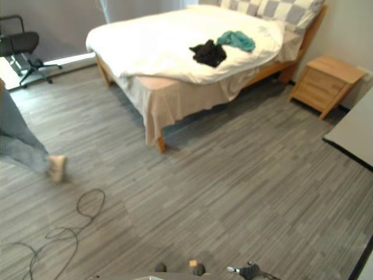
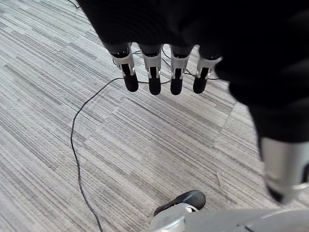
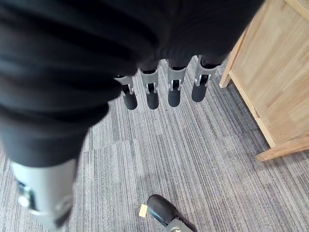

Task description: Tidy up the quilt and then pick up the clothes from the bed and put them into the laundry hamper.

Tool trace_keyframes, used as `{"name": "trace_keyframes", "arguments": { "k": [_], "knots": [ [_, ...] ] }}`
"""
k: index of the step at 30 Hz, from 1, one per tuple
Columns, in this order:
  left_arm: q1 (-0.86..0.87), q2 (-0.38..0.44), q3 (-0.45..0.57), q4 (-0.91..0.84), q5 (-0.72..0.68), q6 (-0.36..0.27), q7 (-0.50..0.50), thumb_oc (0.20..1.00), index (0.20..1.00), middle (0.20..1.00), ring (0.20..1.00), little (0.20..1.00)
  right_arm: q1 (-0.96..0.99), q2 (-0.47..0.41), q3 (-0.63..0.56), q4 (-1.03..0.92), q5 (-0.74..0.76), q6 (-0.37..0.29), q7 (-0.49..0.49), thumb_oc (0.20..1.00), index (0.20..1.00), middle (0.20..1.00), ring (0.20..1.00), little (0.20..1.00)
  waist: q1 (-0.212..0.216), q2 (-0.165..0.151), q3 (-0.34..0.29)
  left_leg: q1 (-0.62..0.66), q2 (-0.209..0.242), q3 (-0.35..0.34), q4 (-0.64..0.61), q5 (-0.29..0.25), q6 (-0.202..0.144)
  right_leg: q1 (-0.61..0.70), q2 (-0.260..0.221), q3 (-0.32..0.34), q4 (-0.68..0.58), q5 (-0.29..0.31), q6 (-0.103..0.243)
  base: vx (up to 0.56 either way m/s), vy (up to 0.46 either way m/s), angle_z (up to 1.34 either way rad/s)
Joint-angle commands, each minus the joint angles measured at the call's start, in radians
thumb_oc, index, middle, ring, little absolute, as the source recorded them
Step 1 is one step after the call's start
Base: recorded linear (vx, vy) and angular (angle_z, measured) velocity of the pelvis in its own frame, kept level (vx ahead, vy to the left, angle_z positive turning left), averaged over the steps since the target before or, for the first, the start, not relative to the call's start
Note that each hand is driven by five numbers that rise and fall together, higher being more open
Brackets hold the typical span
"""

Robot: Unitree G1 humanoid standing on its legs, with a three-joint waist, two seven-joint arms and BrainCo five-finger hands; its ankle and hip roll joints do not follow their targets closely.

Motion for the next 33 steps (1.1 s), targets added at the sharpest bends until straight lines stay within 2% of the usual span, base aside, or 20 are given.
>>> {"name": "trace_keyframes", "arguments": {
  "k": [1, 9, 11, 12, 13, 14, 15, 16, 18, 19, 21, 22, 25, 26, 27, 28, 29, 30, 32, 33],
  "knots": [
    [-0.077, 0.002, -0.017, 0.026, 0.055, -0.003, 0.031, 1.000, 1.000, 1.000, 1.000, 1.000, -0.065, -0.008, 0.019, 0.018, -0.021, -0.001, -0.013, 1.000, 1.000, 1.000, 1.000, 1.000, -0.003, -0.009, 0.063, 0.034, 0.026, -0.007, -0.022, -0.078, -0.045, 0.007, -0.110, 0.004, -0.020, -0.071, 0.120, -0.02, 0.029, -0.04],
    [-0.119, 0.032, -0.042, -0.001, 0.080, -0.013, 0.049, 1.000, 1.000, 1.000, 1.000, 1.000, -0.095, -0.010, 0.026, 0.014, -0.023, -0.002, -0.028, 1.000, 1.000, 1.000, 1.000, 1.000, 0.002, -0.025, 0.112, 0.007, 0.013, -0.008, -0.006, -0.082, -0.029, -0.019, -0.122, 0.015, -0.009, -0.060, 0.129, -0.04, 0.050, -0.06],
    [-0.144, 0.050, -0.041, -0.027, 0.051, -0.019, 0.054, 1.000, 1.000, 1.000, 1.000, 1.000, -0.100, -0.005, 0.009, 0.004, 0.000, -0.006, -0.031, 1.000, 1.000, 1.000, 1.000, 1.000, 0.003, -0.036, 0.144, -0.012, 0.006, -0.012, 0.033, -0.102, -0.008, -0.087, -0.132, 0.019, 0.134, -0.088, 0.131, -0.08, 0.098, -0.14],
    [-0.144, 0.051, -0.041, -0.027, 0.051, -0.019, 0.054, 1.000, 1.000, 1.000, 1.000, 1.000, -0.101, -0.005, 0.008, 0.004, 0.000, -0.006, -0.031, 1.000, 1.000, 1.000, 1.000, 1.000, 0.004, -0.037, 0.142, -0.014, 0.005, -0.011, 0.034, -0.102, -0.007, -0.092, -0.133, 0.021, 0.141, -0.091, 0.132, -0.02, 0.067, -0.06],
    [-0.147, 0.057, -0.029, -0.031, 0.033, -0.020, 0.055, 1.000, 1.000, 1.000, 1.000, 1.000, -0.102, -0.004, -0.008, -0.001, 0.018, -0.008, -0.033, 1.000, 1.000, 1.000, 1.000, 1.000, 0.003, -0.037, 0.155, -0.009, 0.008, -0.011, 0.040, -0.114, 0.002, -0.121, -0.137, 0.018, 0.220, -0.095, 0.149, 0.04, 0.172, -0.01],
    [-0.147, 0.058, -0.011, -0.028, 0.003, -0.017, 0.064, 1.000, 1.000, 1.000, 1.000, 1.000, -0.103, 0.001, -0.037, -0.008, 0.052, -0.006, -0.041, 1.000, 1.000, 1.000, 1.000, 1.000, -0.005, -0.028, 0.185, 0.025, 0.011, -0.003, 0.042, -0.134, 0.019, -0.199, -0.164, 0.009, 0.418, -0.065, 0.190, 0.04, 0.173, -0.18],
    [-0.148, 0.058, -0.011, -0.028, 0.003, -0.017, 0.064, 1.000, 1.000, 1.000, 1.000, 1.000, -0.103, 0.000, -0.037, -0.008, 0.052, -0.006, -0.041, 1.000, 1.000, 1.000, 1.000, 1.000, -0.003, -0.031, 0.186, 0.026, 0.008, -0.001, 0.043, -0.134, 0.020, -0.204, -0.167, 0.013, 0.427, -0.069, 0.191, 0.17, 0.209, -0.26],
    [-0.152, 0.063, 0.000, -0.022, -0.014, -0.012, 0.069, 1.000, 1.000, 1.000, 1.000, 1.000, -0.106, 0.007, -0.064, -0.024, 0.088, -0.009, -0.057, 1.000, 1.000, 1.000, 1.000, 1.000, -0.009, -0.023, 0.213, 0.069, 0.019, 0.006, 0.043, -0.154, 0.029, -0.266, -0.190, -0.015, 0.574, -0.021, 0.202, 0.23, 0.090, -0.26],
    [-0.150, 0.065, 0.000, -0.017, -0.013, -0.009, 0.068, 1.000, 1.000, 1.000, 1.000, 1.000, -0.101, 0.013, -0.072, -0.025, 0.099, -0.013, -0.060, 1.000, 1.000, 1.000, 1.000, 1.000, -0.010, -0.025, 0.215, 0.088, 0.022, 0.006, 0.036, -0.164, 0.028, -0.295, -0.204, -0.042, 0.599, -0.026, 0.200, 0.25, 0.044, -0.06],
    [-0.153, 0.067, -0.001, -0.008, -0.014, -0.009, 0.066, 1.000, 1.000, 1.000, 1.000, 1.000, -0.096, 0.019, -0.078, -0.027, 0.113, -0.018, -0.063, 1.000, 1.000, 1.000, 1.000, 1.000, -0.017, -0.032, 0.212, 0.116, 0.024, -0.001, 0.021, -0.177, 0.022, -0.313, -0.207, -0.079, 0.562, -0.031, 0.190, 0.45, -0.082, 0.00],
    [-0.155, 0.068, -0.006, 0.009, -0.003, -0.008, 0.046, 1.000, 1.000, 1.000, 1.000, 1.000, -0.081, 0.028, -0.082, -0.025, 0.125, -0.011, -0.057, 1.000, 1.000, 1.000, 1.000, 1.000, -0.046, -0.052, 0.192, 0.184, 0.017, -0.020, -0.020, -0.210, -0.009, -0.293, -0.187, -0.156, 0.249, -0.005, 0.173, 0.56, -0.131, 0.17],
    [-0.155, 0.068, -0.006, 0.009, -0.003, -0.008, 0.046, 1.000, 1.000, 1.000, 1.000, 1.000, -0.081, 0.028, -0.082, -0.025, 0.125, -0.011, -0.057, 1.000, 1.000, 1.000, 1.000, 1.000, -0.047, -0.051, 0.193, 0.185, 0.019, -0.021, -0.021, -0.210, -0.009, -0.289, -0.185, -0.158, 0.246, -0.003, 0.173, 0.37, -0.109, 0.40],
    [-0.153, 0.067, -0.007, 0.025, 0.027, -0.010, 0.031, 1.000, 1.000, 1.000, 1.000, 1.000, -0.075, 0.027, -0.089, -0.027, 0.128, -0.009, -0.051, 1.000, 1.000, 1.000, 1.000, 1.000, -0.072, -0.047, 0.170, 0.230, 0.049, -0.009, -0.022, -0.262, -0.051, -0.309, -0.183, -0.178, 0.037, 0.052, 0.190, 0.54, -0.112, 0.20],
    [-0.142, 0.057, -0.011, 0.043, 0.055, -0.010, 0.024, 1.000, 1.000, 1.000, 1.000, 1.000, -0.058, 0.023, -0.088, -0.013, 0.123, -0.011, -0.043, 1.000, 1.000, 1.000, 1.000, 1.000, -0.078, -0.042, 0.140, 0.252, 0.053, -0.019, -0.008, -0.298, -0.053, -0.292, -0.172, -0.179, 0.013, 0.056, 0.174, 0.74, -0.112, 0.17],
    [-0.134, 0.050, -0.015, 0.052, 0.063, -0.007, 0.021, 1.000, 1.000, 1.000, 1.000, 1.000, -0.047, 0.019, -0.084, -0.006, 0.120, -0.013, -0.040, 1.000, 1.000, 1.000, 1.000, 1.000, -0.085, -0.026, 0.128, 0.245, 0.067, -0.012, 0.062, -0.301, -0.062, -0.275, -0.143, -0.178, 0.016, 0.042, 0.152, 0.77, -0.118, 0.15],
    [-0.123, 0.041, -0.011, 0.055, 0.058, -0.005, 0.024, 1.000, 1.000, 1.000, 1.000, 1.000, -0.050, 0.010, -0.081, 0.003, 0.110, -0.013, -0.039, 1.000, 1.000, 1.000, 1.000, 1.000, -0.089, -0.014, 0.124, 0.209, 0.073, -0.004, 0.179, -0.256, -0.081, -0.249, -0.119, -0.175, 0.023, 0.032, 0.133, 0.38, -0.068, 0.03],
    [-0.123, 0.042, -0.011, 0.055, 0.058, -0.005, 0.024, 1.000, 1.000, 1.000, 1.000, 1.000, -0.050, 0.010, -0.081, 0.003, 0.110, -0.013, -0.039, 1.000, 1.000, 1.000, 1.000, 1.000, -0.091, -0.017, 0.121, 0.204, 0.070, -0.007, 0.181, -0.255, -0.080, -0.252, -0.124, -0.175, 0.023, 0.034, 0.133, 0.36, -0.102, 0.04],
    [-0.121, 0.038, -0.007, 0.051, 0.053, -0.002, 0.026, 1.000, 1.000, 1.000, 1.000, 1.000, -0.051, 0.005, -0.070, 0.016, 0.092, -0.012, -0.043, 1.000, 1.000, 1.000, 1.000, 1.000, -0.083, -0.008, 0.126, 0.147, 0.080, 0.008, 0.343, -0.174, -0.108, -0.211, -0.101, -0.182, 0.021, 0.017, 0.108, 0.27, -0.153, 0.16],
    [-0.137, 0.050, -0.022, -0.005, 0.042, -0.007, 0.040, 1.000, 1.000, 1.000, 1.000, 1.000, -0.064, -0.009, -0.057, 0.017, 0.080, -0.010, -0.054, 1.000, 1.000, 1.000, 1.000, 1.000, -0.056, -0.023, 0.165, -0.066, 0.072, -0.031, 0.733, -0.024, -0.128, -0.143, -0.092, -0.188, -0.006, 0.000, 0.061, 0.31, -0.222, 0.14],
    [-0.155, 0.059, -0.031, -0.035, 0.035, -0.008, 0.059, 1.000, 1.000, 1.000, 1.000, 1.000, -0.085, -0.023, -0.045, 0.004, 0.074, -0.011, -0.061, 1.000, 1.000, 1.000, 1.000, 1.000, -0.038, -0.039, 0.187, -0.133, 0.064, -0.029, 0.843, -0.025, -0.118, -0.110, -0.095, -0.181, -0.014, -0.014, 0.044, 0.29, -0.176, -0.52]
  ]
}}
